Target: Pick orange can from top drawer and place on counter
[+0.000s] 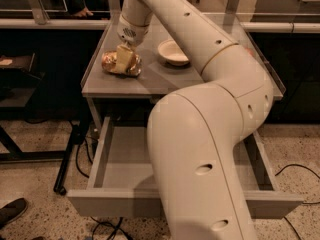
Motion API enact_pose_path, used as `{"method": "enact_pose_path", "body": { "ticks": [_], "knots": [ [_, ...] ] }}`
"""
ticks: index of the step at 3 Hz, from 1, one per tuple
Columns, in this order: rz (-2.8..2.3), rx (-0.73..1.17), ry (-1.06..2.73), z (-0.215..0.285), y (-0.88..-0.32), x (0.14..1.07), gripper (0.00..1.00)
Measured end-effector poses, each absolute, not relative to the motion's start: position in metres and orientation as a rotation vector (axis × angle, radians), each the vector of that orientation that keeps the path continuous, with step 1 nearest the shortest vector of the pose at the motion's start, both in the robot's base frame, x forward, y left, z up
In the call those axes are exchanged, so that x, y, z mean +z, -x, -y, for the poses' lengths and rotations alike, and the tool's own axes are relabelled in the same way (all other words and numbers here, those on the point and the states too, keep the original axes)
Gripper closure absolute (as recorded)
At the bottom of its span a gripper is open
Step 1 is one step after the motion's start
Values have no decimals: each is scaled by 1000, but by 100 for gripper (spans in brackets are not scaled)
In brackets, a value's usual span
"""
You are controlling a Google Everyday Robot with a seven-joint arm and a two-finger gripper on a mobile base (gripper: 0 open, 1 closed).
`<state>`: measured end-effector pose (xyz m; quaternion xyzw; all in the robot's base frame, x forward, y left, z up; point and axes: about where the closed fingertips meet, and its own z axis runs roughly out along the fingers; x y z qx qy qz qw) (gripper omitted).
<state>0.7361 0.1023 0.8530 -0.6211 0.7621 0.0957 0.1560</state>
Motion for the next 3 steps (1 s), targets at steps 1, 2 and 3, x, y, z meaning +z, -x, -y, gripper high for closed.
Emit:
{"method": "enact_pose_path", "body": {
  "ticks": [1, 2, 3],
  "knots": [
    [-2142, 331, 1767, -100, -738, 848, 99],
    [-2142, 331, 1767, -100, -738, 848, 75],
    [-2142, 331, 1767, -100, -738, 848, 52]
  ]
}}
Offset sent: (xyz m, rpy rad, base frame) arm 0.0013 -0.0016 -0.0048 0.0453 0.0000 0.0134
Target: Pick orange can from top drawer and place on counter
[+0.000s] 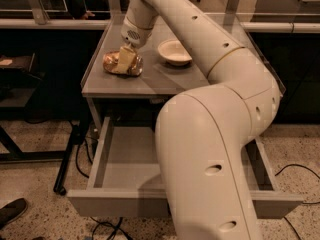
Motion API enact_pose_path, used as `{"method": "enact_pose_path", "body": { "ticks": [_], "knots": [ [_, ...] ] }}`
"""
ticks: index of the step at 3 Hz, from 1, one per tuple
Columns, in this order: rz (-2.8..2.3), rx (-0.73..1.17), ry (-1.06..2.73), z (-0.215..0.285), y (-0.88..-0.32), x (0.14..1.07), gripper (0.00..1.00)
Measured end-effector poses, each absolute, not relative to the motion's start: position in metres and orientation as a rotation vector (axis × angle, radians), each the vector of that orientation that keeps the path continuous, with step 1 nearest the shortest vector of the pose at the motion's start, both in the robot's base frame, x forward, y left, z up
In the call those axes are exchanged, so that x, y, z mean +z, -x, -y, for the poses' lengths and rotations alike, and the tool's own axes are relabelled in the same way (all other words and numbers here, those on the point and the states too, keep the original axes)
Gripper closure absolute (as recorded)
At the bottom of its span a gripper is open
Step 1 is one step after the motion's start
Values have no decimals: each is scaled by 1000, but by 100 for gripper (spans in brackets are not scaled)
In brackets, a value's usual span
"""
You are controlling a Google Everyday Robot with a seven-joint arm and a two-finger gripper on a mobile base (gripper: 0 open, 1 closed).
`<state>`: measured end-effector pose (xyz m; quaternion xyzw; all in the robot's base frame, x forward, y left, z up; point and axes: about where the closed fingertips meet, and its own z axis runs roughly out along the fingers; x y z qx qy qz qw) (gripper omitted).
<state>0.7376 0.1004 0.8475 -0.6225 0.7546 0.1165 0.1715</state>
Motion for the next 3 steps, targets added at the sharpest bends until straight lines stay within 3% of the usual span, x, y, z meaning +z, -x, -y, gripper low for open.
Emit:
{"method": "enact_pose_path", "body": {
  "ticks": [2, 3],
  "knots": [
    [-2142, 331, 1767, -100, -738, 848, 5],
    [-2142, 331, 1767, -100, -738, 847, 0]
  ]
}}
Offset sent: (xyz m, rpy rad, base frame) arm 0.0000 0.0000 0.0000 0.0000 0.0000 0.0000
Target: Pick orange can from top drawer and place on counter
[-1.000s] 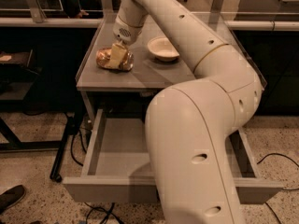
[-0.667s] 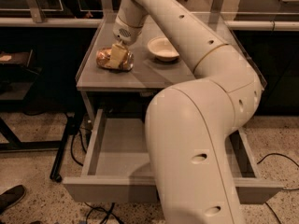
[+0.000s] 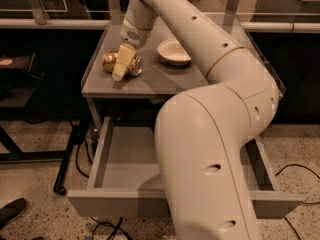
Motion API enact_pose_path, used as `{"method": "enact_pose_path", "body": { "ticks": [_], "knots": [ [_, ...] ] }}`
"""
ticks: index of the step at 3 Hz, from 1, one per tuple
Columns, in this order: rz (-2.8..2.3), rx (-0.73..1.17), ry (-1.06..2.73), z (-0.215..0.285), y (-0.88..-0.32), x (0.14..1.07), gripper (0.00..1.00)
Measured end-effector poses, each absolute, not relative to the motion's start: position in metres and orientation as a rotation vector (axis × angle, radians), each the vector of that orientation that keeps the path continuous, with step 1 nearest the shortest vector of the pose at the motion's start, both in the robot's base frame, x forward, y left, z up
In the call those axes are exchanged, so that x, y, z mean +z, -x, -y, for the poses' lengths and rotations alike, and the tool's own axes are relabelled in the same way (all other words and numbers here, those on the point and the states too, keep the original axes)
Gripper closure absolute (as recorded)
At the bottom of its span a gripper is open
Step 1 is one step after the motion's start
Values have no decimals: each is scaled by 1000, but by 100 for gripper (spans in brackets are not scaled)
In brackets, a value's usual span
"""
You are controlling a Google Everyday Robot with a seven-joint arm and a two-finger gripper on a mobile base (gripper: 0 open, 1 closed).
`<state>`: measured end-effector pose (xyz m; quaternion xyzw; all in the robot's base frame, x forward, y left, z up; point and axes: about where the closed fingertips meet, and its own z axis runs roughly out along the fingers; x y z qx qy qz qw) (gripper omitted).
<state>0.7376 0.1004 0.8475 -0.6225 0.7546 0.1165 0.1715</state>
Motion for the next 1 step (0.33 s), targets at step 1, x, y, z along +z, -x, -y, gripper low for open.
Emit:
{"method": "enact_pose_path", "body": {
  "ticks": [1],
  "knots": [
    [-2142, 331, 1767, -100, -738, 847, 0]
  ]
}}
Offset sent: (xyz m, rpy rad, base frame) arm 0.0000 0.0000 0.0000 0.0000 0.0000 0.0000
